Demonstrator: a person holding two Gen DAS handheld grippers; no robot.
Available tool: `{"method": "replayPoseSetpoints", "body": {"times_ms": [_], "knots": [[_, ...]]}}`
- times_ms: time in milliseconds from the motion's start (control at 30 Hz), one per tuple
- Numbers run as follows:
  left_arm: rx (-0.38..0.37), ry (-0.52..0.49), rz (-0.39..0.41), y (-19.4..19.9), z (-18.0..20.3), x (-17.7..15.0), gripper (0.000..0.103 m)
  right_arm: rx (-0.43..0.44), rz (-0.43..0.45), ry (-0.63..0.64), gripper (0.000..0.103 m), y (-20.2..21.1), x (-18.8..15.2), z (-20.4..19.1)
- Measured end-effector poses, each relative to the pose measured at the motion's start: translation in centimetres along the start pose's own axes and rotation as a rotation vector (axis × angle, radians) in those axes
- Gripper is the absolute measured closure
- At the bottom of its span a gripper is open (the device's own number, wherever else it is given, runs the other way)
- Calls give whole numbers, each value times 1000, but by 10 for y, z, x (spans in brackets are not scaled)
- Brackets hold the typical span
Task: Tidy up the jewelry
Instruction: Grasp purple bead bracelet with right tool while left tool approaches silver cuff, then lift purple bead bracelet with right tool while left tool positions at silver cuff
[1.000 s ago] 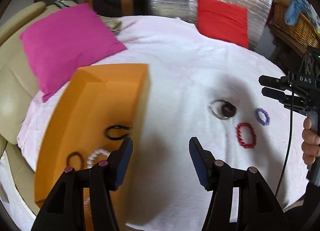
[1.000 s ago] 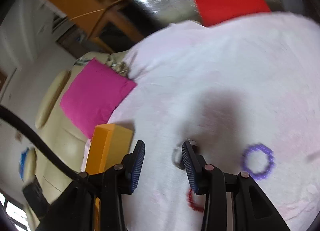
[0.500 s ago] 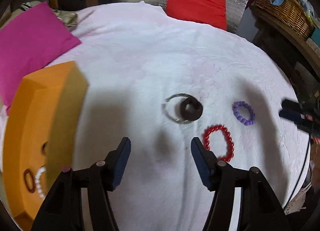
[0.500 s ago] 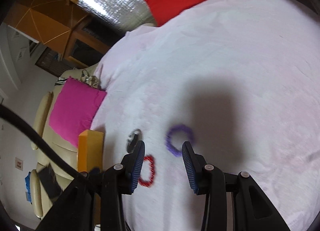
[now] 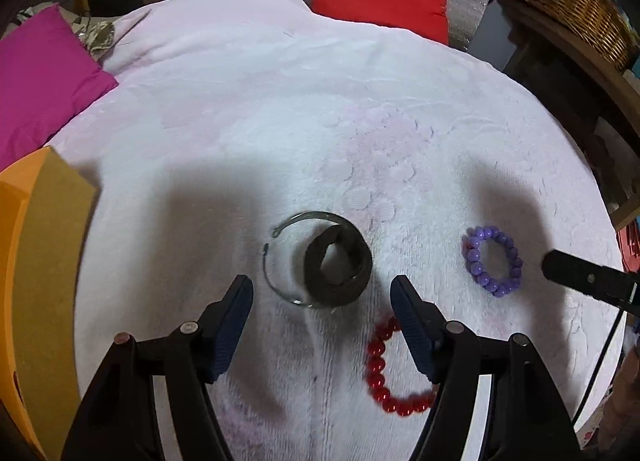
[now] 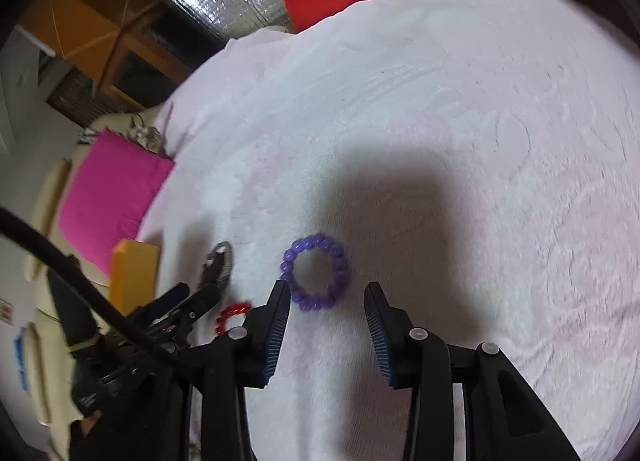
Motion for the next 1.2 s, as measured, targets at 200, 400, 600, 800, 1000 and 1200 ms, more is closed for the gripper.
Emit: {"method": "replayPoseSetpoints", "body": {"times_ms": [200, 400, 600, 800, 1000, 1200], "knots": [[-31, -4, -7, -15, 1, -1, 31, -46, -21, 39, 61, -24, 1, -1], [-45, -10, 33, -16, -1, 1, 34, -97, 1, 96, 88, -31, 4, 1], [-41, -30, 69, -5, -3, 2, 43, -79, 13, 96, 89, -23, 5, 1], [-46, -32, 116, 18, -6, 3, 43, -67, 31, 72, 91, -13, 7, 6], [-59, -33, 160, 44, -3, -2, 43, -29, 49, 68, 93, -4, 10, 1], [-29, -15, 176, 69, -12, -17, 43, -25, 43, 46, 93, -2, 10, 5]]}}
Point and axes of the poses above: each gripper's, at about its wrist camera, not at the fingertips, and y roughly against the way its jaws point, z to its right, x to its top, the point moved 9 cm from there along -y, roughly the way its jaws point, and after that the axes turned 2 degrees about -y, right-handed, at the moved point
